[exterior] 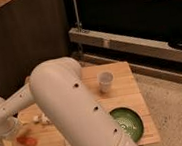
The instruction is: Place the pepper on the white sponge
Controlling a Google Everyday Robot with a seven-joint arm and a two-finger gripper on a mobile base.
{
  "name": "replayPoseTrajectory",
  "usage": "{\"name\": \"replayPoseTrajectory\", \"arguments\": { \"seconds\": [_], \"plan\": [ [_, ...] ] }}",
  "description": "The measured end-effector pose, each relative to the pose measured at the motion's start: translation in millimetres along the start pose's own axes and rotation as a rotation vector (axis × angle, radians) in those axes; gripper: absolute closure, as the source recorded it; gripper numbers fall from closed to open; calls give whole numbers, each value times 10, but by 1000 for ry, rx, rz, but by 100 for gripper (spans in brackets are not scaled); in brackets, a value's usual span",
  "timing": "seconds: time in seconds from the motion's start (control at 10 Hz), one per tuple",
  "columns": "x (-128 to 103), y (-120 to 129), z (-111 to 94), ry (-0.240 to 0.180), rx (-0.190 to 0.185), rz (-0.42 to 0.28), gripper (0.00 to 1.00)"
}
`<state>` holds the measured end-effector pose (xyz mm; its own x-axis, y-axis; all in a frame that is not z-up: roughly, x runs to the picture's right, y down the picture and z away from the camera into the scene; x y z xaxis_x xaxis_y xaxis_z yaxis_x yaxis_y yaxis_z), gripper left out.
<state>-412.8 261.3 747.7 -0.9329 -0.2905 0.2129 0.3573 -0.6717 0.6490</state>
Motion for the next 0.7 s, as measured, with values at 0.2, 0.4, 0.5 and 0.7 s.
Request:
{"name": "replayPoseTrajectory", "arguments": {
  "seconds": [0.2,0.4,0.5,0.7],
  "plan": [
    [-67,44,93,-25,7,-17,26],
    [-77,14,145,-45,20,-35,43],
    [-98,47,186,-59,25,-32,56],
    [-97,44,233,-78,37,-33,74]
  ]
}}
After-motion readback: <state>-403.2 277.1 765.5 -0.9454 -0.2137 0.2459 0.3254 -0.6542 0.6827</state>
